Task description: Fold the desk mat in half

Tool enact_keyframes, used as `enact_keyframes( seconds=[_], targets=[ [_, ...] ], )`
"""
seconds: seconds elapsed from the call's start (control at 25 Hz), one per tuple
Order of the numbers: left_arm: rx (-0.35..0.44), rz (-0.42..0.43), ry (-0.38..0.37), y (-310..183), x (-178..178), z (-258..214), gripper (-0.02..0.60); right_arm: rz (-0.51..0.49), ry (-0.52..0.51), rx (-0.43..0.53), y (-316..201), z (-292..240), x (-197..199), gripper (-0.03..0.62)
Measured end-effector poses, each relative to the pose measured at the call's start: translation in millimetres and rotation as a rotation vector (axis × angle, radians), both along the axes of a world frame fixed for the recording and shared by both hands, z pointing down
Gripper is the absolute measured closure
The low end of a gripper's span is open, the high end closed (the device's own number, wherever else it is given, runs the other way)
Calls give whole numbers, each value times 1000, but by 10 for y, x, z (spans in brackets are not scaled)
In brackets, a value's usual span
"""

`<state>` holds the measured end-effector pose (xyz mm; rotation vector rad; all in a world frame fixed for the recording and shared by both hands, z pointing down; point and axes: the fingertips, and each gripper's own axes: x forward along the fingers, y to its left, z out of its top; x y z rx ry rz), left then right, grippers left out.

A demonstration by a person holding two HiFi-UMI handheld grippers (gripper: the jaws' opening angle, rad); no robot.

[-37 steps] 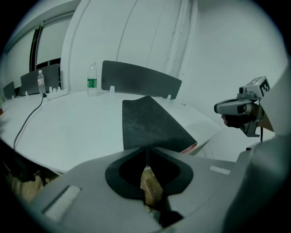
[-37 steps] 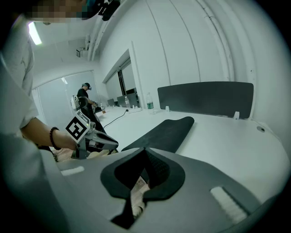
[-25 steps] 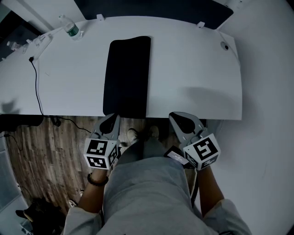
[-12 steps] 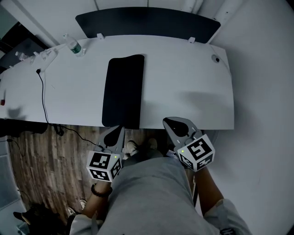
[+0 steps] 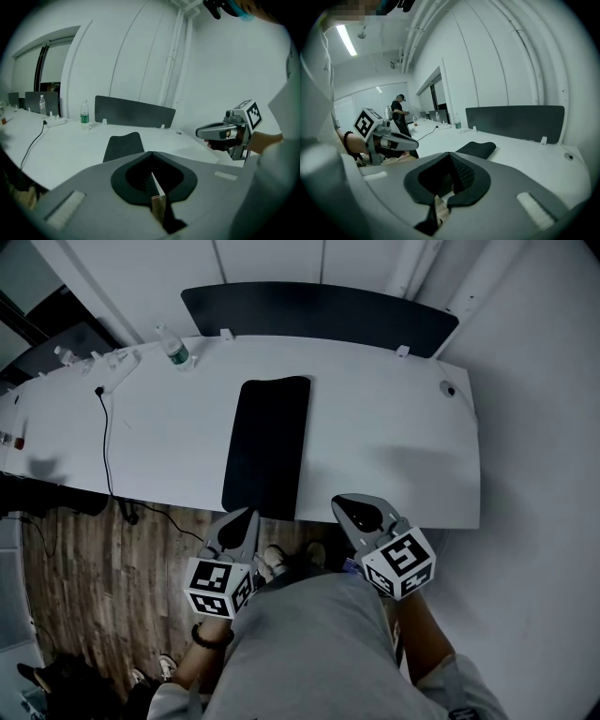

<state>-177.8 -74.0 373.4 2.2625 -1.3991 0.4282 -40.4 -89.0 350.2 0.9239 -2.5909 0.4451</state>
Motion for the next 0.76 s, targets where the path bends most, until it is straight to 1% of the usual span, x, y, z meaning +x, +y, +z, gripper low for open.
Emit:
enact_keyframes(
  seconds=[0.16, 0.4, 0.76],
  targets=[
    [1, -8, -7, 38, -77, -34, 563, -13, -12, 2, 14, -18, -103, 589],
    [-1, -4, -10, 102, -124, -23, 563, -28, 1, -6, 33, 45, -184, 589],
    [-7, -9, -7, 160, -238, -29, 563, -36, 16, 6, 90, 26, -277, 591]
  ],
)
